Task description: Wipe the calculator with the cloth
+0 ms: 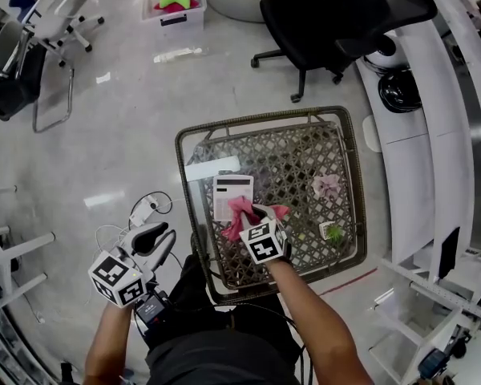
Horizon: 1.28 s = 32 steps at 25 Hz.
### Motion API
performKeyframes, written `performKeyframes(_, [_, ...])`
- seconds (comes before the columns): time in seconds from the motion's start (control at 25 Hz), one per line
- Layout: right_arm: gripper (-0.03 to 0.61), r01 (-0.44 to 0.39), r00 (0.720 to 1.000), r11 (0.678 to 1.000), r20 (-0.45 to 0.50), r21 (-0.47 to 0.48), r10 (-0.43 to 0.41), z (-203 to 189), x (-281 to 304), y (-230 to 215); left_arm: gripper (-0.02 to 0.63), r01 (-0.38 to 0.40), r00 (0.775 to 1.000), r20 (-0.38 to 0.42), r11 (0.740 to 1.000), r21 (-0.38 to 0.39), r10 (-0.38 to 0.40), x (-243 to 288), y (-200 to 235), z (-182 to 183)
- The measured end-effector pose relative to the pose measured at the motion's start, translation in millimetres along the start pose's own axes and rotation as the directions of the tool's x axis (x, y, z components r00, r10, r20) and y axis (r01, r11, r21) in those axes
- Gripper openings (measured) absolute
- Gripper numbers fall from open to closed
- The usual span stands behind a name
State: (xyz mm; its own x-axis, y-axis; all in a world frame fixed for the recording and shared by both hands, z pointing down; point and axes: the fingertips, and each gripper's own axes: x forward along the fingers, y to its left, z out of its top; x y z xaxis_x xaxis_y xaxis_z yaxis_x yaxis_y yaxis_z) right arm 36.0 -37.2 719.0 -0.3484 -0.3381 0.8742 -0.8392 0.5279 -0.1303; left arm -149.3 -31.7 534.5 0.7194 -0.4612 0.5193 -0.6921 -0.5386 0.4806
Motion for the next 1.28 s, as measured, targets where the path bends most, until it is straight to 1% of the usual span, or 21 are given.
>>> performKeyframes(0.12, [0.078,0.014,1.0,0.987,0.004,-0.163,-0.014,12.6,8.0,4.8,0.109,0.002,1.0,-0.005,1.0,-0.003,-0.003,1.6,-3.8,-6.9])
performKeyframes(0.24, [0.078,0.039,0.999,0.95,0.028,-0.311,-0.032,33.2,14.2,9.2,0.109,-0.001,1.0,-0.007,1.0,-0.011,0.001,0.0,-2.7,-12.5])
performKeyframes(0.32, [0.078,0.06,0.998,0.912,0.049,-0.405,-0.045,49.4,19.4,13.1,0.107,-0.011,1.0,-0.007,1.0,-0.019,0.011,-2.7,1.7,-15.6])
performKeyframes(0.4, [0.078,0.078,0.996,0.867,0.069,-0.492,-0.051,64.7,25.8,18.1,0.108,-0.021,1.0,-0.008,0.999,-0.025,0.021,-4.9,6.3,-18.4])
performKeyframes(0.52, [0.078,0.094,0.995,0.801,0.09,-0.591,-0.05,81.8,35.8,27.6,0.108,-0.031,0.999,-0.009,0.999,-0.031,0.031,-8.5,11.1,-21.4])
performKeyframes(0.6, [0.078,0.095,0.995,0.77,0.091,-0.63,-0.048,87.8,42.0,33.4,0.109,-0.038,0.999,-0.006,0.999,-0.039,0.038,-12.1,14.0,-22.7])
performKeyframes(0.64, [0.08,0.095,0.995,0.764,0.089,-0.638,-0.049,89.8,44.5,34.4,0.108,-0.042,0.999,-0.004,0.998,-0.044,0.042,-13.6,15.6,-23.2])
performKeyframes(0.72, [0.079,0.092,0.995,0.769,0.085,-0.632,-0.05,93.2,47.6,32.7,0.109,-0.047,0.999,-0.004,0.998,-0.05,0.047,-15.2,18.2,-22.9])
performKeyframes(0.84, [0.08,0.091,0.995,0.789,0.084,-0.607,-0.051,96.5,47.0,27.1,0.107,-0.048,0.999,-0.005,0.998,-0.051,0.047,-15.2,20.2,-21.7])
performKeyframes(1.12, [0.079,0.099,0.994,0.819,0.089,-0.565,-0.059,91.1,42.9,17.3,0.109,-0.037,0.999,-0.01,0.998,-0.045,0.036,-9.0,17.8,-24.6])
performKeyframes(1.28, [0.078,0.103,0.994,0.846,0.093,-0.523,-0.064,88.1,40.7,9.8,0.108,-0.031,0.999,-0.018,0.999,-0.044,0.031,-3.7,14.9,-23.8])
